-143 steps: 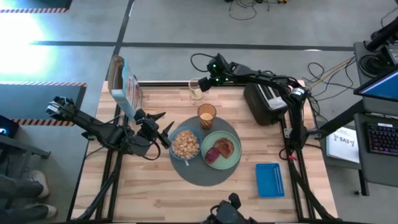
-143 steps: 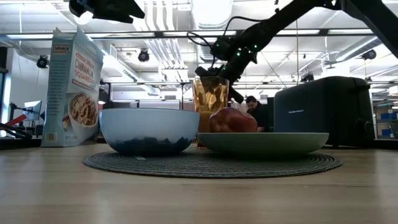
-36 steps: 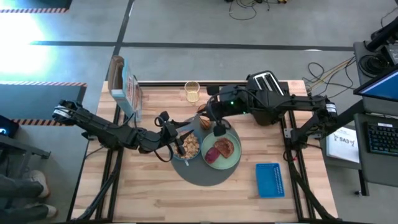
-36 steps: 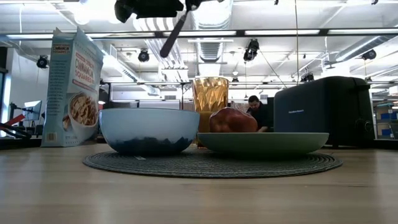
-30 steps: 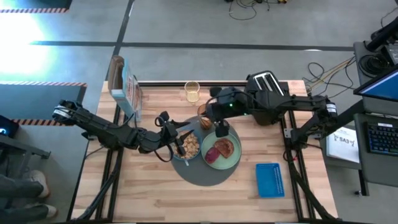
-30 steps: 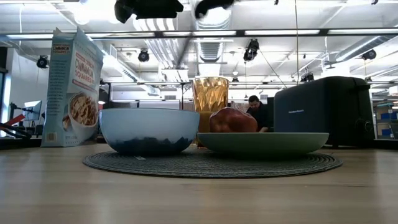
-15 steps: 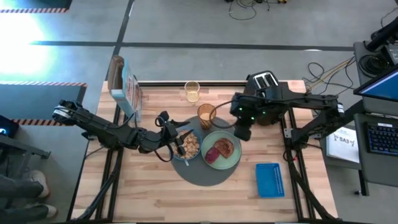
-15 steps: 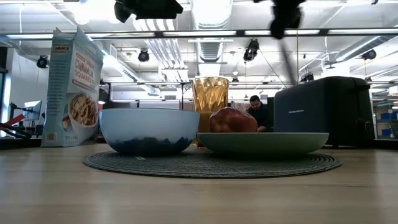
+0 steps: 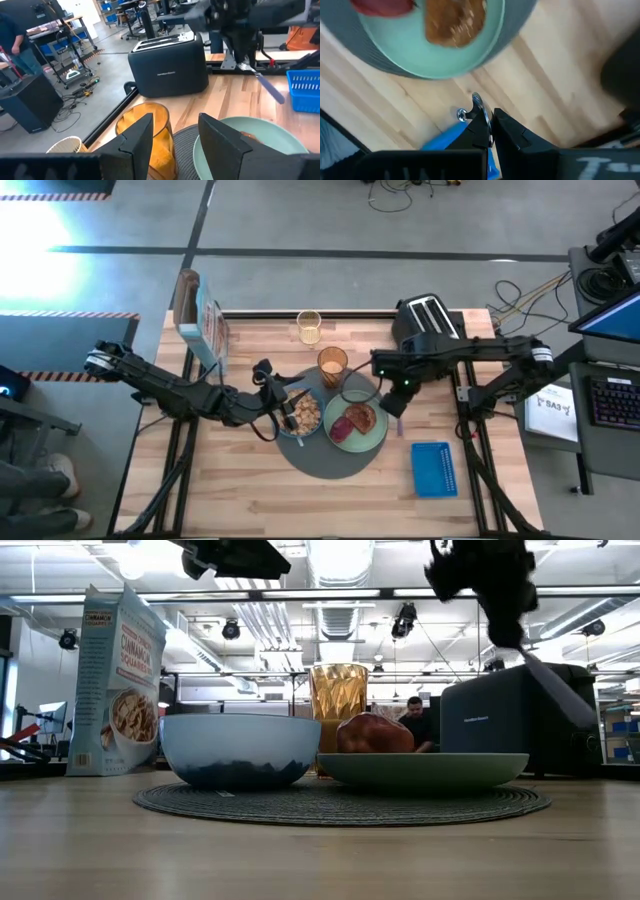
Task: Arrange a breakfast setting
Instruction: Put the violet spoon on the table to the right side of the green plate, then move the green plate to the bottom side of the table mat
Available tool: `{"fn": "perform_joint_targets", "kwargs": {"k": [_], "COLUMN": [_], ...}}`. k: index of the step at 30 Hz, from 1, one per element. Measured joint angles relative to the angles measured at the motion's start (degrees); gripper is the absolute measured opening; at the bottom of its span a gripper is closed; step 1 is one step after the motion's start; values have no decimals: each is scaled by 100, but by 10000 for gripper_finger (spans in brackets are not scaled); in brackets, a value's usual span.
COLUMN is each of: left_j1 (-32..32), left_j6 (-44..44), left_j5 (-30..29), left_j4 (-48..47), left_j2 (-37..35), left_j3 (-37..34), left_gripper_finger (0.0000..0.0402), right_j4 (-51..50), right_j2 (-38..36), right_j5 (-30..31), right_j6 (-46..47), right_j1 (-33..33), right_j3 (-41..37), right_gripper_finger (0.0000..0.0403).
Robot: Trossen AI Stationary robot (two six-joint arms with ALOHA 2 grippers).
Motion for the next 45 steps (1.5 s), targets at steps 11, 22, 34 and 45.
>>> {"fn": "perform_joint_targets", "kwargs": {"k": [11, 22, 34, 45], "left_j1": [0, -11, -11, -11], "left_j6": [20, 18, 17, 0], "left_j5": [2, 3, 4, 4], "left_j4": [-298, -404, -463, -461], "left_j2": [-2, -2, -2, -2], "left_j3": [-2, -2, -2, -2], "left_gripper_finger": [141, 141, 141, 141], "right_j4": [1048, 1972, 2719, 2723], "right_j2": [2, 7, 7, 7], "right_j5": [-1325, -1589, -1410, -1066], "right_j6": [340, 316, 98, 17], "right_j1": [-151, -595, -990, -1139], "right_j3": [-1064, -2104, -2767, -2787], "right_gripper_finger": [8, 8, 10, 80]}}
